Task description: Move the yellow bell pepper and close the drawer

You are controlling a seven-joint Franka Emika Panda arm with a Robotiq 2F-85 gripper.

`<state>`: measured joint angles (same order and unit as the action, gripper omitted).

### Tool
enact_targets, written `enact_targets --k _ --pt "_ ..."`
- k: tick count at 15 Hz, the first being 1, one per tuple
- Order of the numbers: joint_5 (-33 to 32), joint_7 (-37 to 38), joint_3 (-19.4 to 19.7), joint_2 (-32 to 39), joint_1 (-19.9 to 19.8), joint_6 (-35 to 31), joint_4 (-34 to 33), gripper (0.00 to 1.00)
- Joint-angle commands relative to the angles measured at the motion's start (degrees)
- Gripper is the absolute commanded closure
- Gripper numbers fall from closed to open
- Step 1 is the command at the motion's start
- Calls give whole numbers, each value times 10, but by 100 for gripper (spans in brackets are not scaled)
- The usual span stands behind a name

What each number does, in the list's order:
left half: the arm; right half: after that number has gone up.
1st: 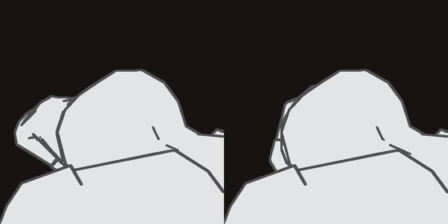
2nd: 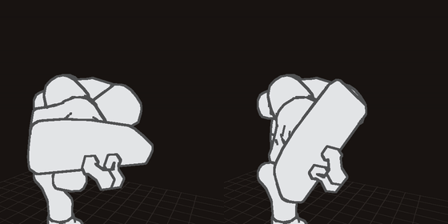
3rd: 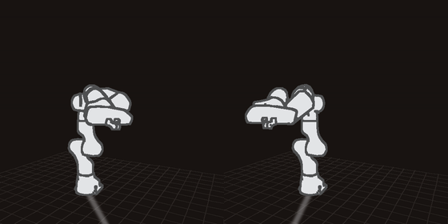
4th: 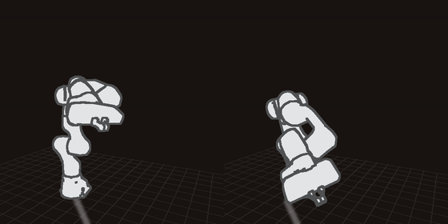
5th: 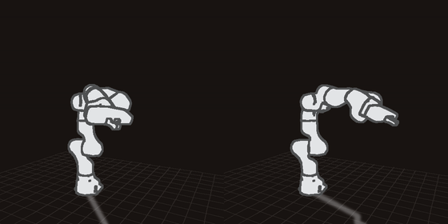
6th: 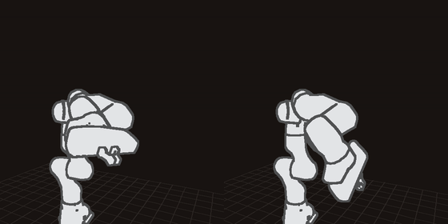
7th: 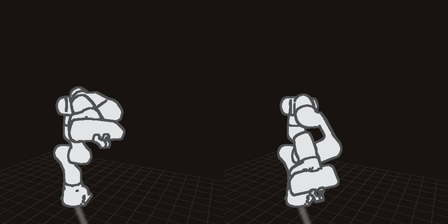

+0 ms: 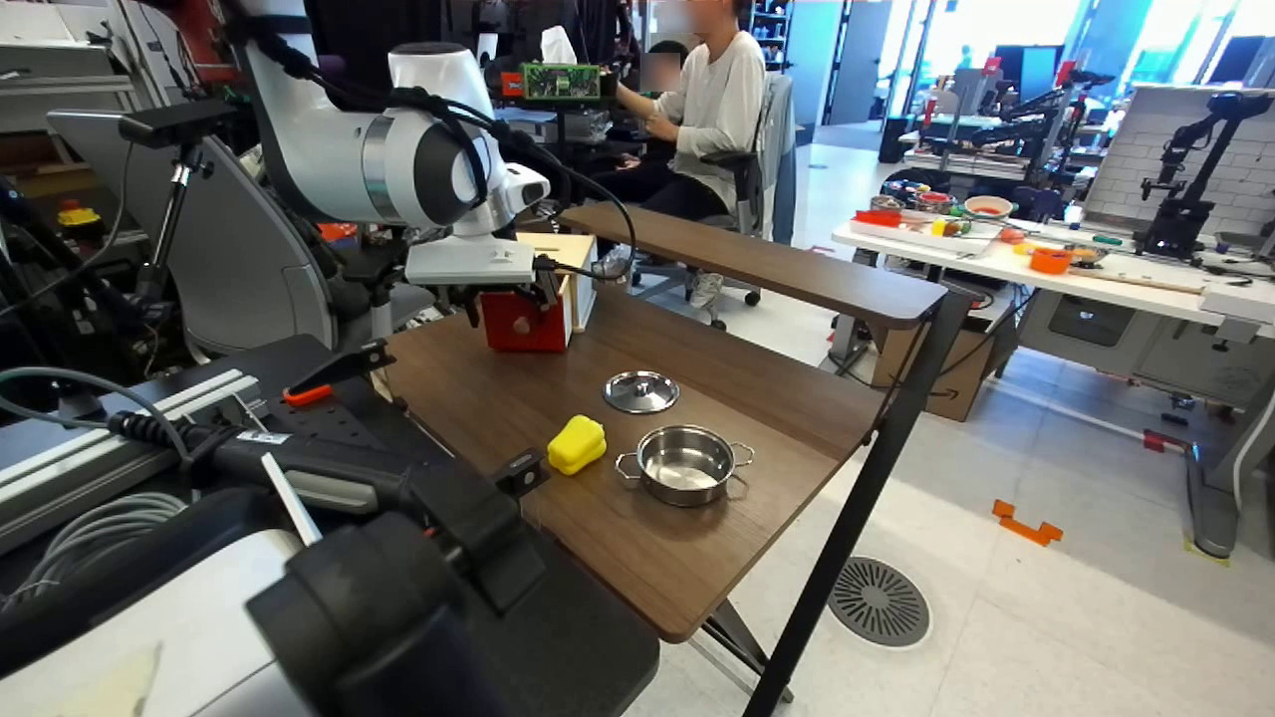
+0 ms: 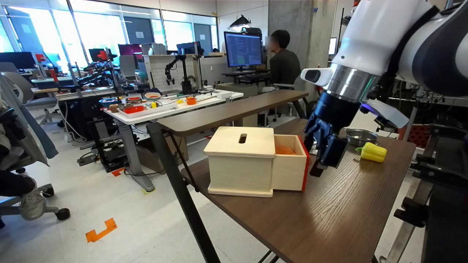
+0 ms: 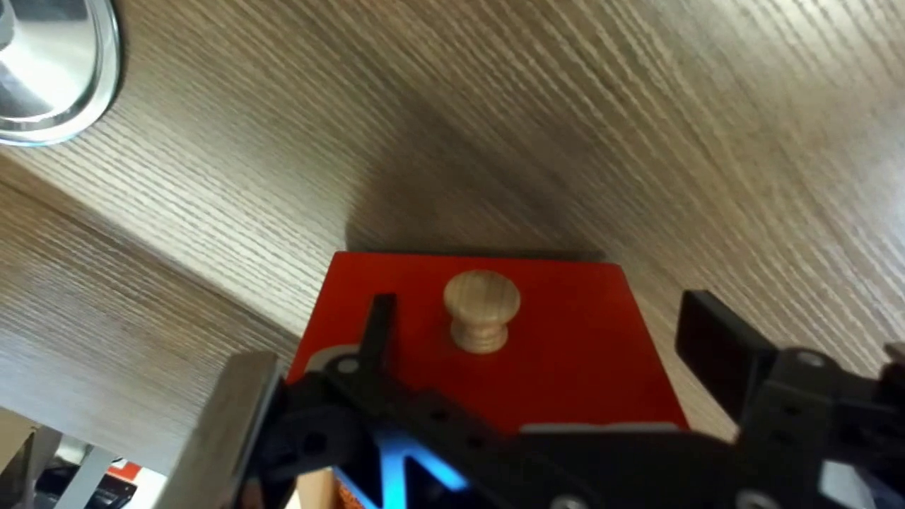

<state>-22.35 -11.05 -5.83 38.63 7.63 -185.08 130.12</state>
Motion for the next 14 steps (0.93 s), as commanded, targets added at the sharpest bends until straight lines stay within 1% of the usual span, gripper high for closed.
enact_targets --k 1,5,9,12,14 --pt "25 -16 -21 22 -10 -10 -34 0" --pt "34 -16 -34 41 -9 -6 -70 0" --pt "34 -15 -35 63 -2 -5 -111 0" --pt "35 -13 -32 75 1 -11 -127 0" --pt "33 -14 -34 75 -3 -13 -129 0"
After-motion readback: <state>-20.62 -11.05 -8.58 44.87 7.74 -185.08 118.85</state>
